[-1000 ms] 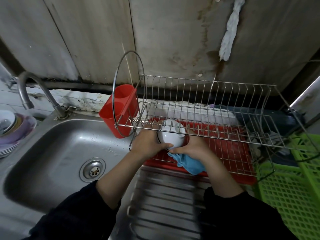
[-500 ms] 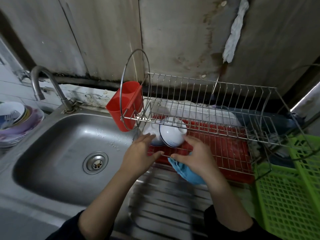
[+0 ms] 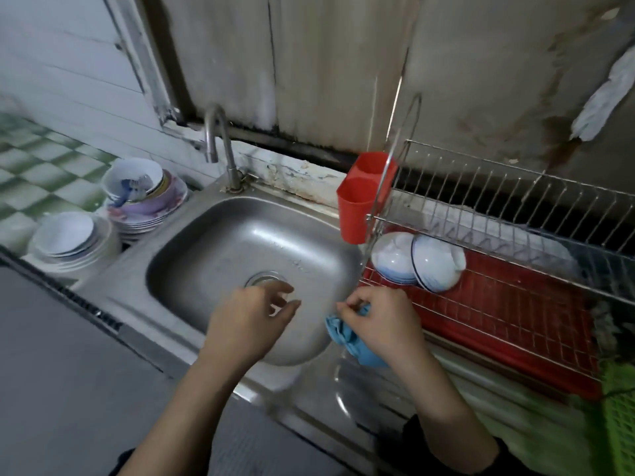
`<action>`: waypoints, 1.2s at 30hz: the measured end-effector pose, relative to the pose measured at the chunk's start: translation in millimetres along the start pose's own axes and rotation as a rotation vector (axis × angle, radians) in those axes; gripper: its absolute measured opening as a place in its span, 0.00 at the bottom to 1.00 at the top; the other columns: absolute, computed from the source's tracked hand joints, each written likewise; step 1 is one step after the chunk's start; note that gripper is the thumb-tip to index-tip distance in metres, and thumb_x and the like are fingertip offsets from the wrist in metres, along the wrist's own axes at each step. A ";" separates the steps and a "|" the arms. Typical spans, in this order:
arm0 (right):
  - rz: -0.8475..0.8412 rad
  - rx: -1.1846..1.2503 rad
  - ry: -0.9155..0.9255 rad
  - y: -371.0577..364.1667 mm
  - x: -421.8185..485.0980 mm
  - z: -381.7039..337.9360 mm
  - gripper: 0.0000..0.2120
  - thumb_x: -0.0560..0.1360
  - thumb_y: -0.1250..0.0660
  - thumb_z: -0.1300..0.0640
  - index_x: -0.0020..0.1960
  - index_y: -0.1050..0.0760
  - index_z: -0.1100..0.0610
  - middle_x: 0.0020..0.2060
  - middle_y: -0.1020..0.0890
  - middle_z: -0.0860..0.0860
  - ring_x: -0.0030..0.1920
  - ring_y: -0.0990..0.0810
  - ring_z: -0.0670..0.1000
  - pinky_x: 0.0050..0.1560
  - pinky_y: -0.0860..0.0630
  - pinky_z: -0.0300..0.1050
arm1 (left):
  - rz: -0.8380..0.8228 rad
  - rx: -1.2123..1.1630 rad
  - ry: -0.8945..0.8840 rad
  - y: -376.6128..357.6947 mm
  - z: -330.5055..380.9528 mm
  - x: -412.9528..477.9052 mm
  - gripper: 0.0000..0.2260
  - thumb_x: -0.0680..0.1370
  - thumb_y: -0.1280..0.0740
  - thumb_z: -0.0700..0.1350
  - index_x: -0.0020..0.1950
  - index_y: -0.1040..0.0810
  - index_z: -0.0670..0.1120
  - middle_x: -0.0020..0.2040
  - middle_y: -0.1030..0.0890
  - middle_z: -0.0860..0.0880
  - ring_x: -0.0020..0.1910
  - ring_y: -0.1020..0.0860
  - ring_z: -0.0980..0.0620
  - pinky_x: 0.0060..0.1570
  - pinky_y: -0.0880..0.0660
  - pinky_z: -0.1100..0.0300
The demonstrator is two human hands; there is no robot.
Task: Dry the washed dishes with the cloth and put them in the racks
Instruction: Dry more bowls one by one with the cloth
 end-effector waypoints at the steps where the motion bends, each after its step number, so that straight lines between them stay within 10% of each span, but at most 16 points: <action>1: -0.014 -0.001 0.019 -8.7 1.5 -14.8 0.07 0.73 0.28 0.49 0.40 0.17 0.52 0.37 0.16 0.47 0.39 0.20 0.48 0.40 0.25 0.43 | 0.019 -0.012 0.021 11.7 -12.5 -3.6 0.12 0.78 0.34 0.56 0.59 0.21 0.57 0.48 0.17 0.58 0.46 0.20 0.60 0.45 0.24 0.61; 18: -0.123 0.106 0.281 -161.6 19.0 -268.7 0.08 0.73 0.28 0.48 0.38 0.19 0.51 0.39 0.16 0.47 0.44 0.19 0.50 0.47 0.22 0.48 | 0.263 -0.042 0.293 171.4 -239.8 -67.7 0.10 0.78 0.35 0.56 0.57 0.21 0.56 0.39 0.21 0.60 0.47 0.20 0.58 0.46 0.23 0.58; 36: -0.260 0.091 0.341 -269.5 132.5 -370.4 0.07 0.72 0.27 0.52 0.37 0.22 0.48 0.34 0.19 0.45 0.41 0.20 0.48 0.47 0.22 0.46 | 0.267 -0.029 0.384 202.5 -375.1 37.3 0.09 0.78 0.35 0.55 0.57 0.20 0.56 0.38 0.22 0.61 0.48 0.19 0.56 0.47 0.21 0.55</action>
Point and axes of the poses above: each hand's wrist, its own x-axis towards the middle knuckle, its own y-axis out of the back of the hand, z = x × y, the point moved 3 cm from there along x, towards the middle knuckle
